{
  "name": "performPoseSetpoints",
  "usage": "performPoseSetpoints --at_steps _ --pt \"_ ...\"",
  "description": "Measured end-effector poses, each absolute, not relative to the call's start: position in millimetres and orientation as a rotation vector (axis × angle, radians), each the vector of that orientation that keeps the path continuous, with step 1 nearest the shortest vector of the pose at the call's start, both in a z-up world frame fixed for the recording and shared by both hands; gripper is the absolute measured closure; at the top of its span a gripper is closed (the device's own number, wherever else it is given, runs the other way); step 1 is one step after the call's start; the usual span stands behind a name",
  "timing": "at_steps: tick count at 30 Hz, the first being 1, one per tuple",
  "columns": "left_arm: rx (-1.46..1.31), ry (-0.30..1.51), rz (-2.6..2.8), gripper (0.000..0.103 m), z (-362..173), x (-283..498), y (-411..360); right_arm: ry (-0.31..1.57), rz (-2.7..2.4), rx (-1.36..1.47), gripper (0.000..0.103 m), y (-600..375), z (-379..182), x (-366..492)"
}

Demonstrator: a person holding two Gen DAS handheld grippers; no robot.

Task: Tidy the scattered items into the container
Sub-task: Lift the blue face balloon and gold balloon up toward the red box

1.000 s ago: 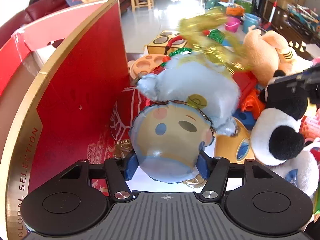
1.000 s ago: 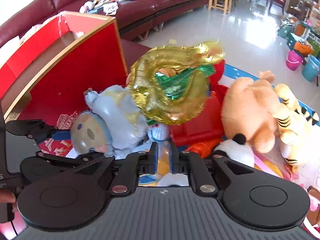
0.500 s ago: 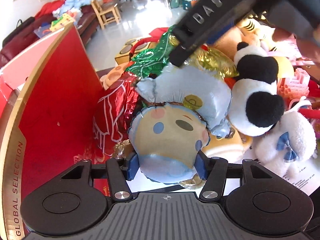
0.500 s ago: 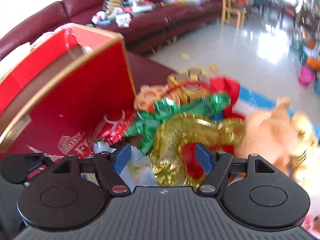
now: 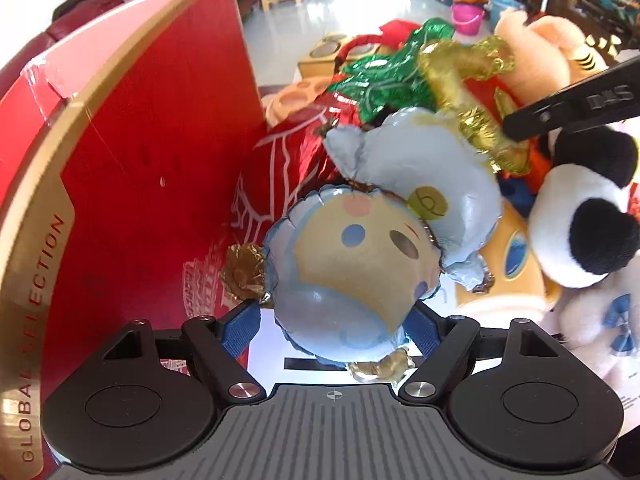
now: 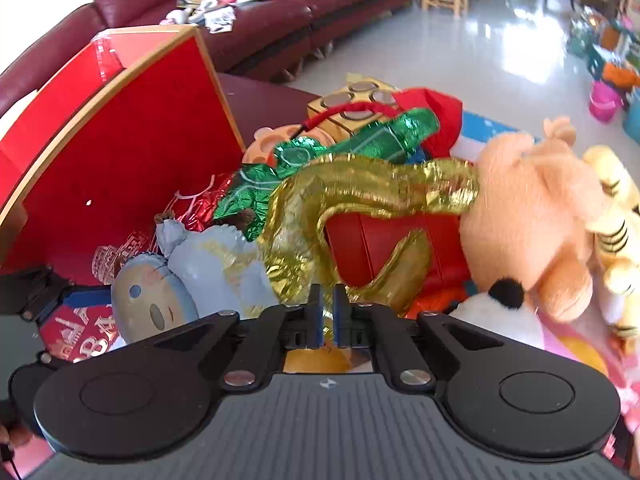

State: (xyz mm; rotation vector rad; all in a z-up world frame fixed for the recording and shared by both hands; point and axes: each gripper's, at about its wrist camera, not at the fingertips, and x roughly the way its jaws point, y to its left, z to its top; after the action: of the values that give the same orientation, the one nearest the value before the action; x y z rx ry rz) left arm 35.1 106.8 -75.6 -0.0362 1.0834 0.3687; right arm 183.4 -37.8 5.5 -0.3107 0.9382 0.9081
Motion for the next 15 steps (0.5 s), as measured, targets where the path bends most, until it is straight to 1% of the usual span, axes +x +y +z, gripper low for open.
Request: performPoseSetpoints --at_steps 1,2,3,4,12,14,15 --pt "-0.041 1.085 0.369 0.016 -75.7 35.4 108.4 0.913 0.927 -0.331 0.078 -40.1 8.2 181.5" --pt "-0.046 1.085 0.37 0.016 -75.5 35.4 110.2 0.884 0.947 -0.353 0.068 -41.9 10.5 179.0" --pt "-0.05 1.085 0.371 0.018 -75.7 35.6 111.8 0.853 0.977 -0.386 0.049 -43.0 12.6 175.8" --pt "-0.056 1.087 0.37 0.018 -75.3 36.5 113.5 0.831 1.004 -0.418 0.039 -43.6 13.3 172.4" --pt "-0.064 1.1 0.37 0.018 -77.4 38.7 112.9 0.669 1.114 -0.808 0.041 -14.3 -6.8 147.0" --pt "-0.069 1.1 0.368 0.017 -77.0 38.2 113.2 0.674 1.113 -0.854 0.041 -7.2 -16.9 148.7" --pt "-0.073 1.099 0.367 0.018 -76.6 38.0 113.4 0.688 1.108 -0.862 0.043 -4.7 -21.5 150.1"
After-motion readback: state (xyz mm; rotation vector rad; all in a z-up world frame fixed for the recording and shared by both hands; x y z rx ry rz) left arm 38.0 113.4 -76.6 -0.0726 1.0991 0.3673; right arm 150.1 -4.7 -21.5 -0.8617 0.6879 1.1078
